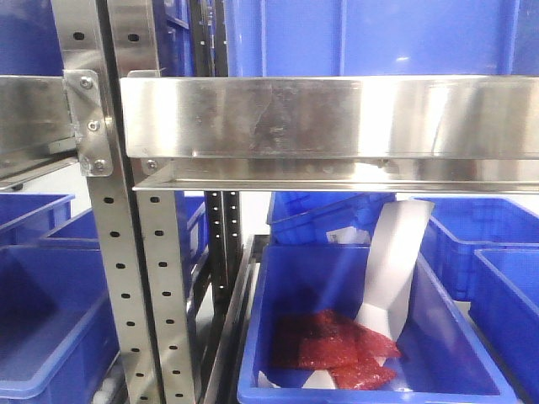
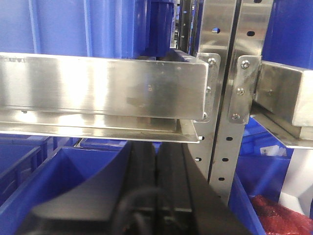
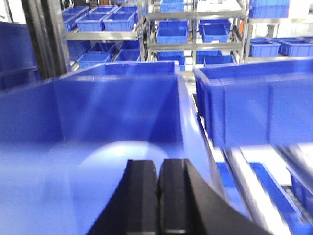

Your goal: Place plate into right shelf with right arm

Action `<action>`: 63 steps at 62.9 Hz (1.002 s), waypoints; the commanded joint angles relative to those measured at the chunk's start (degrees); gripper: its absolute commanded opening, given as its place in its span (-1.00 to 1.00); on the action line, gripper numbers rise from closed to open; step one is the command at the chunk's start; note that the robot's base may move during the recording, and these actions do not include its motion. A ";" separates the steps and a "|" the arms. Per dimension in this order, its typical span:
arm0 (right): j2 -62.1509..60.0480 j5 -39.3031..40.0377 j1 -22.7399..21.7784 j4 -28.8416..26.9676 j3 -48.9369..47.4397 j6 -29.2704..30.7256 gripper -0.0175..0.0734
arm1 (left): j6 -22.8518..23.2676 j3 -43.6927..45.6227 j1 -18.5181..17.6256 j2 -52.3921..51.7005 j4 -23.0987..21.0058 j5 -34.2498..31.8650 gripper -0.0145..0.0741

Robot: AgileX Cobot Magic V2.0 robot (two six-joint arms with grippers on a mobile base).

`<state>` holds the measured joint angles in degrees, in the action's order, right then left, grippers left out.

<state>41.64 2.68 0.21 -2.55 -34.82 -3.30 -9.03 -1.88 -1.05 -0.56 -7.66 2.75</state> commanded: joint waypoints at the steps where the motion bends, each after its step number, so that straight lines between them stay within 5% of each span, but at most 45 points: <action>1: -6.11 5.46 -0.31 0.45 2.78 0.17 -0.50 | 0.40 -0.59 -0.11 -0.59 -0.47 -5.16 -0.96; 24: -27.92 4.34 -0.31 0.45 17.85 0.17 -0.50 | 0.40 -0.59 -0.11 -0.59 -0.47 -5.16 -0.96; 63: -29.90 3.78 -0.31 0.92 24.47 0.17 -0.50 | 0.40 -0.59 -0.11 -0.59 -0.47 -5.16 -0.96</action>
<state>11.59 1.46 0.21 -2.55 -10.92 -3.30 -9.03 -1.88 -1.05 -0.56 -7.66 2.75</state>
